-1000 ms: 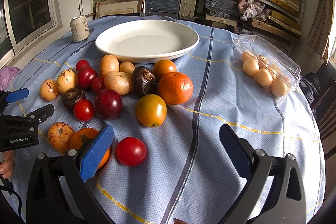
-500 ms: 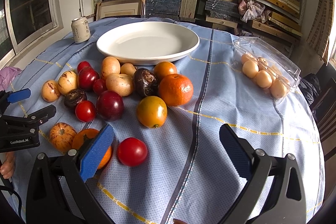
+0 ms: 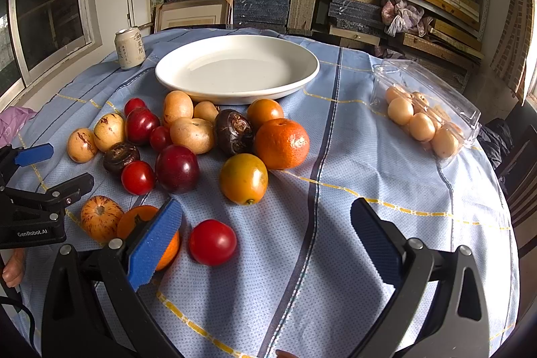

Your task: Organize fruits

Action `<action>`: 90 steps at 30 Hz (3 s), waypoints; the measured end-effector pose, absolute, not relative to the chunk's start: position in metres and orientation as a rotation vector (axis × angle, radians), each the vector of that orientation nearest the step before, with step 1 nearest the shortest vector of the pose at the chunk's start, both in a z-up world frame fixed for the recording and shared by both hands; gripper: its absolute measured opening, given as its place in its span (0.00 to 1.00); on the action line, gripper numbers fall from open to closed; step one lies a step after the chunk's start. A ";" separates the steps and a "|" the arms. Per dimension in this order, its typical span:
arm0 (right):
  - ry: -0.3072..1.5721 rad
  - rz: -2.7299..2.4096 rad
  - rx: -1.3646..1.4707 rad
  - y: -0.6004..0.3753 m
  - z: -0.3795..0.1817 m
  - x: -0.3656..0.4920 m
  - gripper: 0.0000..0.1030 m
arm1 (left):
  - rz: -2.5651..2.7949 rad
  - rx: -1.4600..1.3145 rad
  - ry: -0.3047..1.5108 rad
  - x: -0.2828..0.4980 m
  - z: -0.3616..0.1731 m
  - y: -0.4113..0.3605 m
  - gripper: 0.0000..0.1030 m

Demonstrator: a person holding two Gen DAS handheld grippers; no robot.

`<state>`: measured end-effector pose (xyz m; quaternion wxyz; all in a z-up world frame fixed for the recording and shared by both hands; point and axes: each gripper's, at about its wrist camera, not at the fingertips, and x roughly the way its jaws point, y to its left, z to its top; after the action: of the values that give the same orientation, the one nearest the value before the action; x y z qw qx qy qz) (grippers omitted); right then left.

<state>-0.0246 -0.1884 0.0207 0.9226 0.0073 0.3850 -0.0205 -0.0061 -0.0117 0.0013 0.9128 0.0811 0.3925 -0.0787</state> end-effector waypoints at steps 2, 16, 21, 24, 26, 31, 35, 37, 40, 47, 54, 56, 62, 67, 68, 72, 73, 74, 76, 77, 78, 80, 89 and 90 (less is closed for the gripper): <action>0.791 -0.042 0.015 -0.188 0.021 -0.025 0.96 | -0.164 0.164 0.812 -0.006 0.001 -0.012 0.97; 0.797 0.031 0.070 -0.189 0.020 -0.040 0.96 | -0.179 0.145 0.816 -0.011 0.001 -0.008 0.97; 0.801 0.054 0.060 -0.187 0.017 -0.053 0.96 | -0.228 0.144 0.839 -0.017 -0.002 -0.010 0.97; 0.791 0.056 0.042 -0.184 0.017 -0.054 0.96 | -0.245 0.162 0.829 -0.022 -0.002 -0.013 0.97; 0.791 0.052 0.036 -0.183 0.016 -0.055 0.96 | -0.258 0.172 0.817 -0.025 0.000 -0.017 0.97; 0.799 0.046 0.057 -0.188 0.013 -0.053 0.96 | -0.300 0.172 0.781 -0.034 0.009 -0.023 0.97; 0.795 0.062 0.073 -0.191 0.014 -0.053 0.96 | -0.371 0.142 0.774 -0.042 0.016 -0.028 0.97; 0.790 0.071 0.077 -0.192 0.015 -0.054 0.96 | -0.397 0.181 0.774 -0.047 0.015 -0.039 0.97; 0.785 0.079 0.073 -0.191 0.016 -0.058 0.96 | -0.423 0.245 0.791 -0.049 0.006 -0.053 0.97; 0.775 0.062 0.054 -0.191 0.015 -0.058 0.96 | -0.412 0.227 0.880 -0.031 -0.010 -0.055 0.97; 0.796 0.064 0.061 -0.193 0.011 -0.055 0.96 | -0.375 0.238 0.899 -0.022 -0.018 -0.057 0.97; 0.794 0.063 0.057 -0.192 0.011 -0.054 0.96 | -0.382 0.219 0.912 -0.020 -0.018 -0.054 0.97; 0.791 0.062 0.035 -0.189 0.012 -0.051 0.92 | -0.380 0.211 0.918 -0.018 -0.019 -0.053 0.97; 0.813 0.073 0.021 -0.188 0.009 -0.043 0.66 | -0.385 0.207 0.919 -0.017 -0.019 -0.052 0.97; 0.821 0.076 0.026 -0.189 0.008 -0.041 0.66 | -0.384 0.208 0.919 -0.017 -0.019 -0.052 0.97; 0.821 0.081 0.010 -0.189 0.007 -0.039 0.66 | -0.376 0.203 0.919 -0.017 -0.019 -0.052 0.97; 0.830 0.094 0.003 -0.188 0.006 -0.038 0.66 | -0.370 0.202 0.919 -0.018 -0.019 -0.053 0.97; 0.834 0.098 -0.001 -0.186 0.005 -0.037 0.65 | -0.367 0.204 0.917 -0.018 -0.019 -0.054 0.97; 0.847 0.112 -0.014 -0.183 0.002 -0.035 0.55 | -0.378 0.223 0.893 -0.020 -0.016 -0.057 0.97; 0.857 0.120 -0.014 -0.182 0.001 -0.033 0.53 | -0.383 0.226 0.881 -0.020 -0.014 -0.057 0.97; 0.869 0.132 -0.007 -0.182 -0.001 -0.031 0.49 | -0.382 0.226 0.860 -0.021 -0.011 -0.057 0.97; 0.879 0.147 0.006 -0.182 -0.003 -0.030 0.41 | -0.387 0.218 0.837 -0.021 -0.007 -0.055 0.97; 0.901 0.174 0.006 -0.177 -0.005 -0.027 0.29 | -0.442 0.182 0.871 -0.016 -0.012 -0.056 0.83; 0.901 0.175 0.006 -0.176 -0.005 -0.027 0.29 | -0.452 0.181 0.878 -0.015 -0.013 -0.057 0.79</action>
<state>-0.0268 -0.1765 -0.0054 0.8966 0.0031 0.4348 0.0843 -0.0151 -0.0571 -0.0127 0.8766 0.0868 0.4207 -0.2169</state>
